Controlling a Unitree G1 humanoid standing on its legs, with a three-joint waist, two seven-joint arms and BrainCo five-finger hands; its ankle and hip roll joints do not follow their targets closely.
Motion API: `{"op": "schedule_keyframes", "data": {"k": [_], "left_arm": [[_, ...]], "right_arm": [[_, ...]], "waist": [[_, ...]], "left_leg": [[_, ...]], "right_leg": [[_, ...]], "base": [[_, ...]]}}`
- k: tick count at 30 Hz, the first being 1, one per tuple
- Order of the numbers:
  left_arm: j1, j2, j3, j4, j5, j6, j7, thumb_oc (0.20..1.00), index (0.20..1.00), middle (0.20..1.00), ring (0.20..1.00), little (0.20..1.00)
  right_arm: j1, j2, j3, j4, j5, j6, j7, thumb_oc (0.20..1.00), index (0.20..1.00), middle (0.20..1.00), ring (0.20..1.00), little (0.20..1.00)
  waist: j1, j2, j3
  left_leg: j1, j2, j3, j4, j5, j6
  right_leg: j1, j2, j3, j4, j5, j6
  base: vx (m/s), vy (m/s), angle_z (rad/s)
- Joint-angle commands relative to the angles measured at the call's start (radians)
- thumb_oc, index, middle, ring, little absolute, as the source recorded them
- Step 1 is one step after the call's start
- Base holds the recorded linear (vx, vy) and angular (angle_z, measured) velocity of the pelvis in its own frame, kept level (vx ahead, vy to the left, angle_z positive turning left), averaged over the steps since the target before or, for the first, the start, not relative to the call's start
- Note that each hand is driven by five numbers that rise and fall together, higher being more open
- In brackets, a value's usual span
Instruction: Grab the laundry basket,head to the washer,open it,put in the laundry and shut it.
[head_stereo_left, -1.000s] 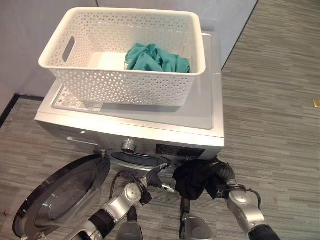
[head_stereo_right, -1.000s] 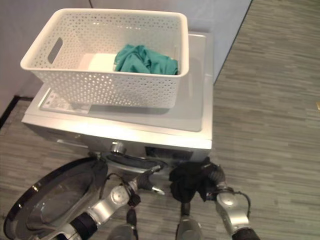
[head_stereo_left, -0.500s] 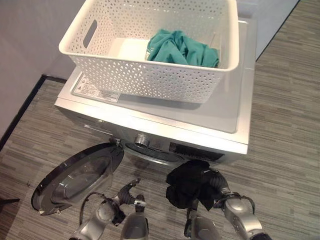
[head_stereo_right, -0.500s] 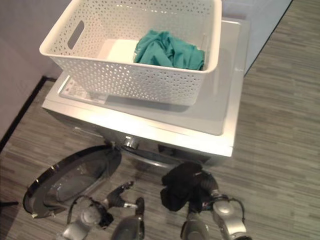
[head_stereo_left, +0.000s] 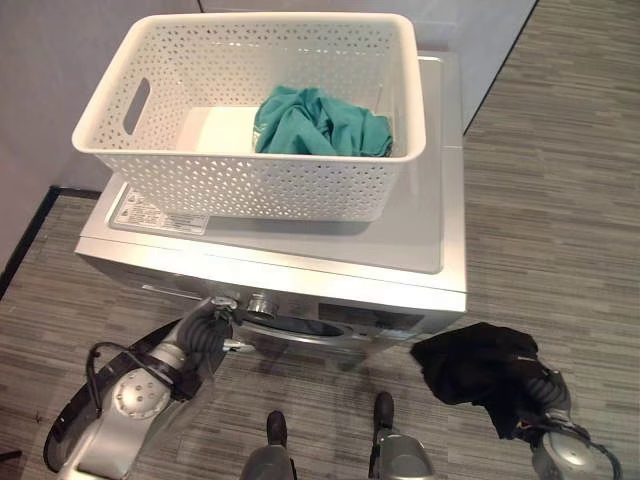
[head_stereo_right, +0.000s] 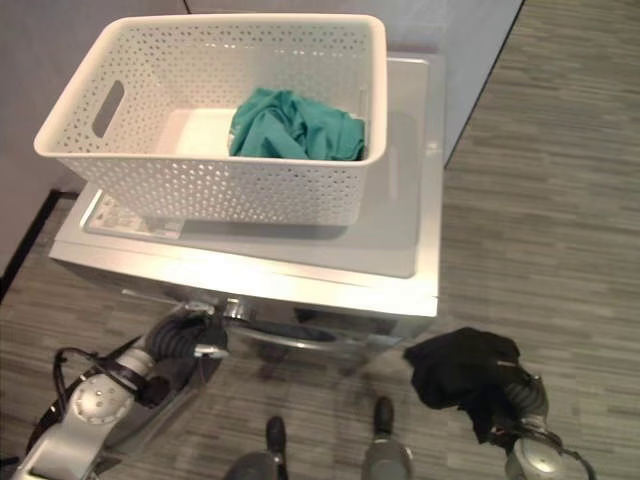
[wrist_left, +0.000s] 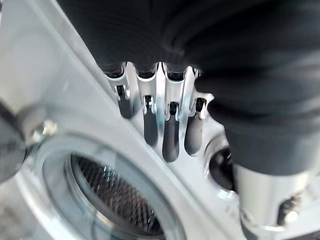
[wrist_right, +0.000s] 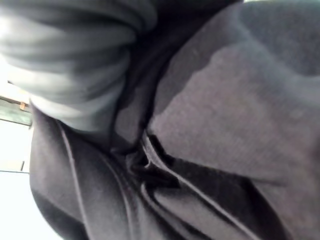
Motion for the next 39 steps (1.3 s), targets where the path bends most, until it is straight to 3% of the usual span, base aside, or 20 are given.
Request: {"op": "schedule_keyframes", "data": {"k": [1,3,6,9,10,13,18,23,29,34,39], "left_arm": [[-0.048,0.068,0.147,-0.178,-0.07,-0.12,0.022,1.0,1.0,1.0,1.0,1.0],[-0.075,0.118,0.178,-0.223,-0.185,-0.146,0.033,1.0,1.0,1.0,1.0,1.0],[-0.132,0.153,0.142,-0.237,-0.215,-0.151,0.028,1.0,1.0,1.0,1.0,1.0],[-0.178,0.179,0.113,-0.236,-0.219,-0.144,0.016,1.0,1.0,1.0,1.0,1.0],[-0.19,0.223,0.124,-0.238,-0.215,-0.137,0.007,1.0,1.0,1.0,1.0,1.0],[-0.201,0.253,0.176,-0.211,-0.19,-0.142,0.038,1.0,1.0,1.0,1.0,1.0],[-0.202,0.238,0.205,-0.22,-0.176,-0.166,0.059,1.0,1.0,1.0,1.0,1.0],[-0.278,0.173,0.13,-0.202,-0.244,-0.164,0.075,1.0,1.0,1.0,1.0,1.0],[-0.526,0.064,-0.068,-0.1,-0.262,-0.163,0.116,1.0,1.0,1.0,1.0,1.0],[-0.771,-0.079,-0.288,0.054,-0.337,-0.138,0.14,1.0,1.0,1.0,1.0,1.0],[-0.93,-0.192,-0.417,0.225,-0.348,-0.128,0.17,1.0,1.0,1.0,1.0,1.0]], "right_arm": [[-0.042,-0.044,-0.059,-0.111,-0.028,-0.09,-0.029,0.2,0.2,0.2,0.2,0.2],[-0.08,-0.056,-0.059,-0.15,-0.033,-0.104,-0.032,0.2,0.2,0.2,0.2,0.2],[-0.12,-0.075,-0.054,-0.18,-0.037,-0.115,-0.036,0.2,0.2,0.2,0.2,0.2],[-0.154,-0.087,-0.058,-0.186,-0.039,-0.123,-0.047,0.2,0.2,0.2,0.2,0.2],[-0.187,-0.103,-0.065,-0.192,-0.046,-0.126,-0.06,0.2,0.2,0.2,0.2,0.2],[-0.208,-0.115,-0.068,-0.222,-0.064,-0.126,-0.068,0.2,0.2,0.2,0.2,0.2],[-0.235,-0.133,-0.108,-0.253,-0.092,-0.129,-0.105,0.2,0.2,0.2,0.2,0.2],[-0.309,-0.156,-0.11,-0.283,-0.116,-0.137,-0.159,0.2,0.2,0.2,0.2,0.2],[-0.484,-0.206,-0.047,-0.286,-0.153,-0.14,-0.234,0.2,0.2,0.2,0.2,0.2],[-0.661,-0.211,0.055,-0.285,-0.166,-0.132,-0.288,0.2,0.2,0.2,0.2,0.2],[-0.796,-0.214,0.134,-0.282,-0.177,-0.129,-0.309,0.2,0.2,0.2,0.2,0.2]], "waist": [[0.012,-0.028,-0.084],[0.018,-0.027,-0.1],[0.018,-0.027,-0.11],[0.023,-0.023,-0.114],[0.032,-0.015,-0.124],[0.044,-0.012,-0.131],[0.052,-0.008,-0.14],[0.044,-0.003,-0.156],[0.032,0.001,-0.169],[0.01,0.006,-0.184],[0.0,0.011,-0.186]], "left_leg": [[-0.011,0.005,0.038,0.087,-0.095,0.024],[-0.004,0.005,0.041,0.088,-0.094,0.022],[0.005,0.006,0.041,0.09,-0.097,0.018],[0.009,0.005,0.039,0.091,-0.098,0.017],[0.015,0.003,0.037,0.092,-0.099,0.016],[0.02,0.003,0.032,0.094,-0.1,0.014],[0.026,0.004,0.022,0.097,-0.1,0.01],[0.036,0.006,0.021,0.091,-0.097,0.006],[0.044,0.004,0.025,0.078,-0.09,0.006],[0.051,0.004,0.03,0.069,-0.088,0.007],[0.055,0.004,0.039,0.062,-0.084,0.006]], "right_leg": [[-0.025,-0.018,0.004,0.119,-0.117,-0.006],[-0.017,-0.019,0.003,0.113,-0.117,-0.005],[-0.004,-0.019,0.002,0.111,-0.119,-0.005],[0.006,-0.02,-0.002,0.108,-0.122,-0.004],[0.013,-0.021,-0.003,0.108,-0.124,-0.004],[0.023,-0.021,-0.004,0.107,-0.129,-0.005],[0.039,-0.022,-0.013,0.109,-0.138,-0.01],[0.054,-0.019,-0.02,0.101,-0.143,-0.014],[0.054,-0.017,-0.017,0.101,-0.142,-0.014],[0.054,-0.019,-0.011,0.101,-0.142,-0.015],[0.052,-0.02,-0.008,0.105,-0.144,-0.015]], "base": [[0.02,-0.02,-0.12],[0.04,-0.025,-0.18],[0.04,-0.027,0.0],[0.01,-0.012,0.0],[0.0,0.0,0.0],[0.02,-0.049,-0.02],[0.02,-0.037,0.03],[0.01,-0.029,0.13],[0.0,0.0,0.0],[0.0,-0.003,-0.01],[0.0,-0.003,-0.01]]}}
